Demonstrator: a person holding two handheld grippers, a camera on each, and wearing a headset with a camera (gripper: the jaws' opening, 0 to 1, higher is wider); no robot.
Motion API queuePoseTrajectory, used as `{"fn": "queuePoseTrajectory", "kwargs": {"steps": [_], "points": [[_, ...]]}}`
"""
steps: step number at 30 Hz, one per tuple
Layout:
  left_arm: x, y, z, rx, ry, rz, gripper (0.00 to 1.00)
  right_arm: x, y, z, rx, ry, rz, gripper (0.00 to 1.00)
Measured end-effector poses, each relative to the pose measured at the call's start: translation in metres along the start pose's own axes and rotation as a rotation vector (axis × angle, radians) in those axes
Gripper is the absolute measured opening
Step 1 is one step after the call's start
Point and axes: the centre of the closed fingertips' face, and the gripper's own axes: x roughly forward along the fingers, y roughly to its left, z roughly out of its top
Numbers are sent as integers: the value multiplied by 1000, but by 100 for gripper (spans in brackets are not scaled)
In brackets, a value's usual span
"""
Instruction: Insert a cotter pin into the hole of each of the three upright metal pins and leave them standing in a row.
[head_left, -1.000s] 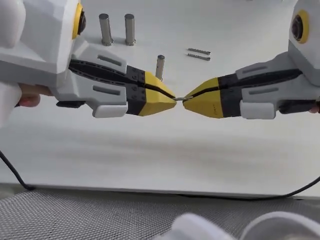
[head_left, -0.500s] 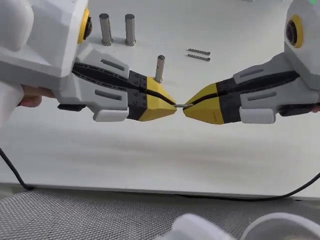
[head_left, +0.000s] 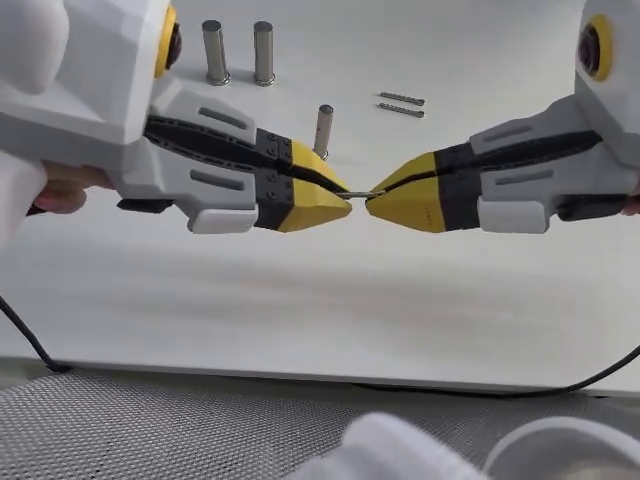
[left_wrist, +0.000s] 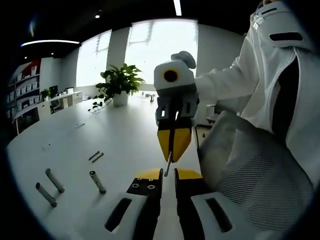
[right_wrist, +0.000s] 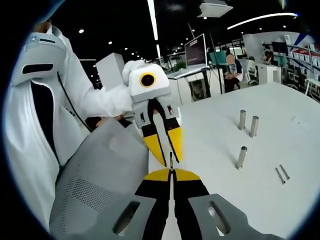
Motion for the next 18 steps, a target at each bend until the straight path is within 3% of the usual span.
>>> {"fn": "queuePoseTrajectory", "kwargs": {"steps": [5,10,11,15,18], "points": [[-8,5,-2,-17,-1,41,36,-4,-10,-2,7,-4,-30,0],[-24,17,-1,-46,-7,123,46,-8,-14,0,27,-28,-40,0],[-31,22,-3,-73,-2,166,47,-9,-15,2,34,-39,-46,0],[-46,30,4,-111,-75,241,52,-15,-29,7,46,-58,-87,0],[-59,35,3,-121,-90,300,54,-20,-37,9,48,-62,-107,0]]}}
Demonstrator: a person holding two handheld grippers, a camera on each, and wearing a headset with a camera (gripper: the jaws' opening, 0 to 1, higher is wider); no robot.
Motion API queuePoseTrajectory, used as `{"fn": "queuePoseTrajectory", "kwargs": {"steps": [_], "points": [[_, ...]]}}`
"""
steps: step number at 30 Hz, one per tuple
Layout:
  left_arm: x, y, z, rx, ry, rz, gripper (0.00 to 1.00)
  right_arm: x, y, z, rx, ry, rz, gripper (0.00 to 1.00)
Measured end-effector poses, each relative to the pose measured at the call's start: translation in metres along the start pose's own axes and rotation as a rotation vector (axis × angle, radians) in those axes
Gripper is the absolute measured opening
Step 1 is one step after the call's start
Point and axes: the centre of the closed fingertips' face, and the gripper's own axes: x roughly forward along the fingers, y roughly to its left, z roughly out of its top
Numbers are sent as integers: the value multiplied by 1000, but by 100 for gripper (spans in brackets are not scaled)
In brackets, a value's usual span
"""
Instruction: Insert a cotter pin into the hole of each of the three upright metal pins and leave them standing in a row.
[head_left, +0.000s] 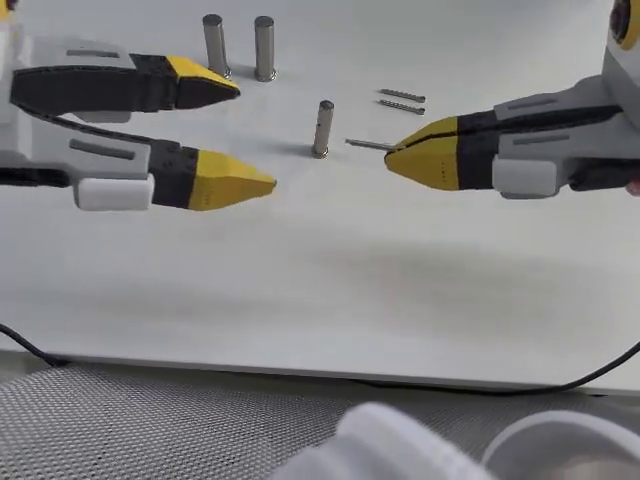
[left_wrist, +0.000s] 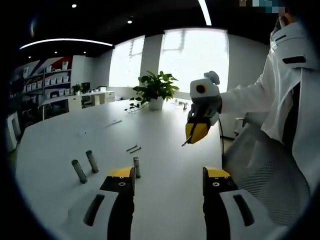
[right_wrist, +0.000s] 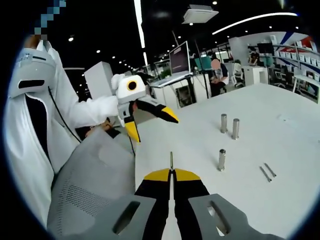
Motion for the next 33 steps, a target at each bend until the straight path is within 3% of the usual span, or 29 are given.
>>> {"fn": "queuePoseTrajectory", "kwargs": {"steps": [4,5,6,9,13,19,28,33], "points": [[-6,10,-5,-12,13,63,53,-6,-14,5,0,-9,-18,0],[-23,44,-18,19,34,115,53,-7,-17,6,2,-10,-23,0],[-25,47,-19,11,32,124,53,-8,-21,6,-3,-9,-39,0],[-35,49,-23,-3,21,140,56,-10,-33,4,-11,11,-64,0],[-42,58,-22,-35,-23,177,73,-11,-52,3,-22,39,-95,0],[-47,59,-21,-84,-53,188,83,-9,-73,-1,-46,86,-120,0],[-53,65,-26,-114,-53,218,99,8,-93,-8,-89,150,-115,0],[-53,67,-30,-113,-41,223,99,19,-100,-16,-108,187,-106,0]]}}
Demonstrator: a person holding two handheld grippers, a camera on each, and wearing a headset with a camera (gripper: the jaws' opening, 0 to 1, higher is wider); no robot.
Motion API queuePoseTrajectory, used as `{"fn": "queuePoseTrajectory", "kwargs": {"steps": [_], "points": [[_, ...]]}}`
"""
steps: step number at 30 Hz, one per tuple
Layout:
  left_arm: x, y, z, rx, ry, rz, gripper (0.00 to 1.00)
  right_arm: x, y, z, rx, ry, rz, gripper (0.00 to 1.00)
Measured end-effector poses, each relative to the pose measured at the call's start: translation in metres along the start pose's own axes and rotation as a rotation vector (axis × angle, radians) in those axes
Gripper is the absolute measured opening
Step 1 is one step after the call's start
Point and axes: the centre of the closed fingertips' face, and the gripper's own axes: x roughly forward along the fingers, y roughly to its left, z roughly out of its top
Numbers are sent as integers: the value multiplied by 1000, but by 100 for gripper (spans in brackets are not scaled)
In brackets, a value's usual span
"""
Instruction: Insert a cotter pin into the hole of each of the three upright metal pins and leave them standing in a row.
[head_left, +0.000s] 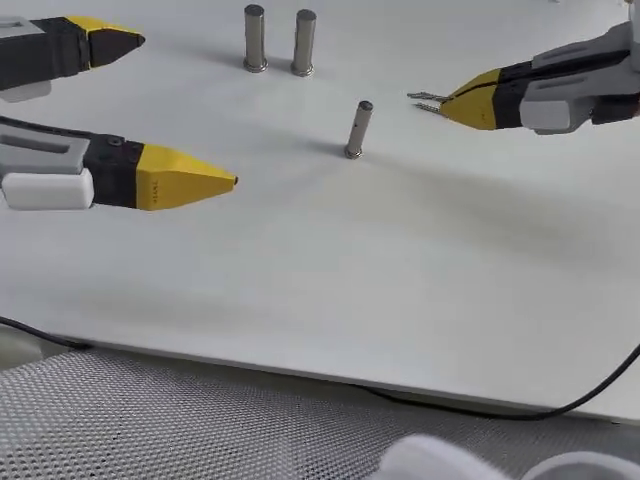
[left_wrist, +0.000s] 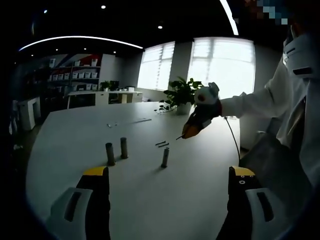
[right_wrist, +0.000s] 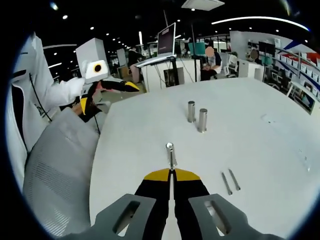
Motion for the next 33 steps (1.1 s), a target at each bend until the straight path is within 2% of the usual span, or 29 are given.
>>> {"fn": "queuePoseTrajectory", "kwargs": {"steps": [6,12,20,25,28,33], "points": [[1,2,-6,6,24,11,99,14,-2,-7,-32,40,10,0],[-2,5,-8,-7,19,25,99,23,5,-1,-50,54,20,0],[-9,10,-13,-1,22,56,99,24,8,3,-58,41,24,0],[-16,14,-14,-8,9,75,99,26,10,2,-67,45,29,0],[-17,15,-17,-10,20,85,99,28,10,2,-63,38,26,0],[-18,13,-17,-16,18,86,99,31,12,1,-54,29,30,0]]}}
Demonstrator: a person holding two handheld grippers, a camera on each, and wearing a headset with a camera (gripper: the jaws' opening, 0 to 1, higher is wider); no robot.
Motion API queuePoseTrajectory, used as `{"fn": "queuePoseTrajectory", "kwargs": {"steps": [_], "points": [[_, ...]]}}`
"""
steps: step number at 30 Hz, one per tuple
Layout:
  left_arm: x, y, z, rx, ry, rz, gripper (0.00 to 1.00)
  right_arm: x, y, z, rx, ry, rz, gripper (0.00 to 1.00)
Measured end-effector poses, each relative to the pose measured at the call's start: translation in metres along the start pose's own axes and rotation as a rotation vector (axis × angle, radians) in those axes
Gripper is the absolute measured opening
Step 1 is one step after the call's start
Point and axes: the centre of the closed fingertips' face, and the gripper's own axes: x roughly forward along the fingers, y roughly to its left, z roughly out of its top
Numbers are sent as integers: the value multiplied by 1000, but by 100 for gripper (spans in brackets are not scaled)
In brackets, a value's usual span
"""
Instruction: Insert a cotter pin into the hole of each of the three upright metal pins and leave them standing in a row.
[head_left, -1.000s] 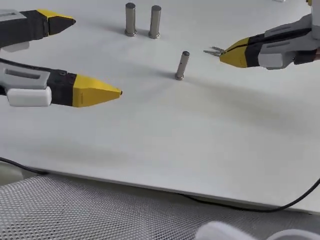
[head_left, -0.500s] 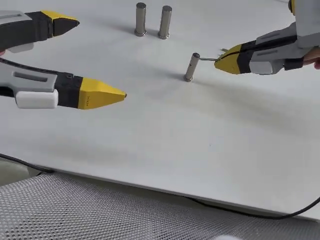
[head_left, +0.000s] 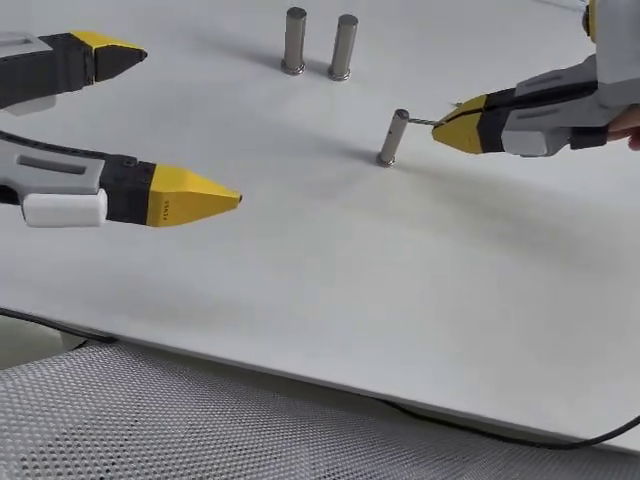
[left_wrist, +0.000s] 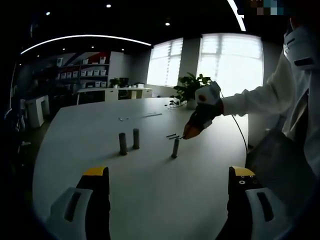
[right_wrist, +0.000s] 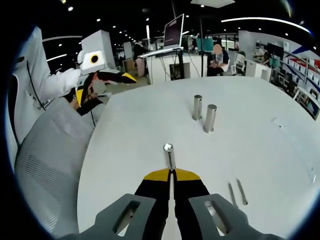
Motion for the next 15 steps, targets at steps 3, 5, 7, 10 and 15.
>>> {"fn": "queuePoseTrajectory", "kwargs": {"steps": [3,5,7,10,15], "points": [[0,1,-2,2,8,7,99,2,2,0,7,-7,1,0],[0,0,-5,6,20,4,99,4,5,0,10,-10,4,0],[1,-2,-7,13,33,3,99,7,4,0,14,-15,1,0],[0,-2,-10,11,40,1,99,9,2,1,34,-33,-13,0],[-1,0,-13,9,51,10,99,16,2,1,64,-49,-41,0]]}}
